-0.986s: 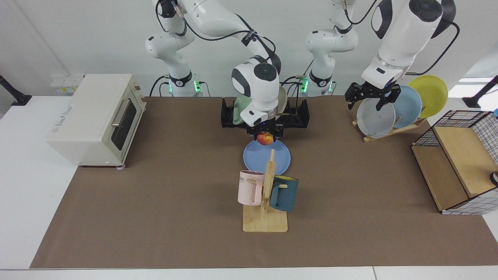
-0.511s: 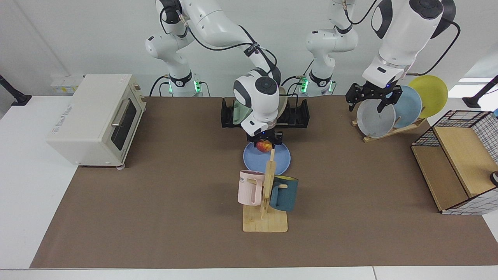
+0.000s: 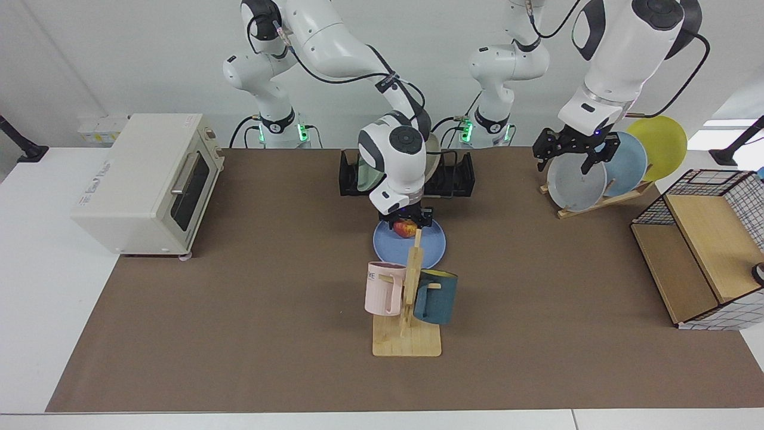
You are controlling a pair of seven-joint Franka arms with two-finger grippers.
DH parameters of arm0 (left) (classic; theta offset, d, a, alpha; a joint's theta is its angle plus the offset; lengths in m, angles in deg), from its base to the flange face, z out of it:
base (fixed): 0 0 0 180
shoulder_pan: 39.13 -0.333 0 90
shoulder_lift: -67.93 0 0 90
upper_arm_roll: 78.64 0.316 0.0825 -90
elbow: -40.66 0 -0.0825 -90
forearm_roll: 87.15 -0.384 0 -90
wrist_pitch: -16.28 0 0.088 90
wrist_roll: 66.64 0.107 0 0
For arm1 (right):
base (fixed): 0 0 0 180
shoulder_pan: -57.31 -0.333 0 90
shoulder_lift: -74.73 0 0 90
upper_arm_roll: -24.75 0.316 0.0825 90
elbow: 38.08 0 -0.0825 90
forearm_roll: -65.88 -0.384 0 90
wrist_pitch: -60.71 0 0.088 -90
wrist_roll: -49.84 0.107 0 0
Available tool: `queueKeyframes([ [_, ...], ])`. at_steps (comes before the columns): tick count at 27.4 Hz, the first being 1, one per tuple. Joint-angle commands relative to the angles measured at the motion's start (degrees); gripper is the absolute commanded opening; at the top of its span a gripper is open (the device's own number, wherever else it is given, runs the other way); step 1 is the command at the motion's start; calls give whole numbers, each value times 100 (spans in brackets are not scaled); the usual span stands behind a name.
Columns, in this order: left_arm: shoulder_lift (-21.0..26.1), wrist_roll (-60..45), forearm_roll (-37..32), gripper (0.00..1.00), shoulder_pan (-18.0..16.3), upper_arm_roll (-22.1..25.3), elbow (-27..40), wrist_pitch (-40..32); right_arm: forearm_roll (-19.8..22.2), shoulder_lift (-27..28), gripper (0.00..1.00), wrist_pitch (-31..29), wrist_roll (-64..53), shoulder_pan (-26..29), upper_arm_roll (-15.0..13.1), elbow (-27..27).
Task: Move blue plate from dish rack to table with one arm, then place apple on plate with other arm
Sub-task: 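Carry the apple over the blue plate with the right gripper, then release the apple onto the blue plate and lift the right gripper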
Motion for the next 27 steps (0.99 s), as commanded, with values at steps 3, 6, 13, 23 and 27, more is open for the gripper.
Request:
queueKeyframes([
  [3,279,43,-1,100,-61,-34,-440,-218,-121,-135,100,21,47,31,22,57],
  [6,297,43,-54,100,-105,-26,-467,-271,-129,-266,100,56,39,40,22,66],
  [13,253,43,-54,100,-105,-17,-432,-236,-77,-583,100,363,-171,75,-66,232],
  [23,200,69,-72,100,-114,1,-397,-298,-33,-1198,100,979,-2025,900,-57,277],
  [27,191,60,-72,100,-114,1,-388,-254,-6,-1382,100,1172,-2439,1129,-101,277],
])
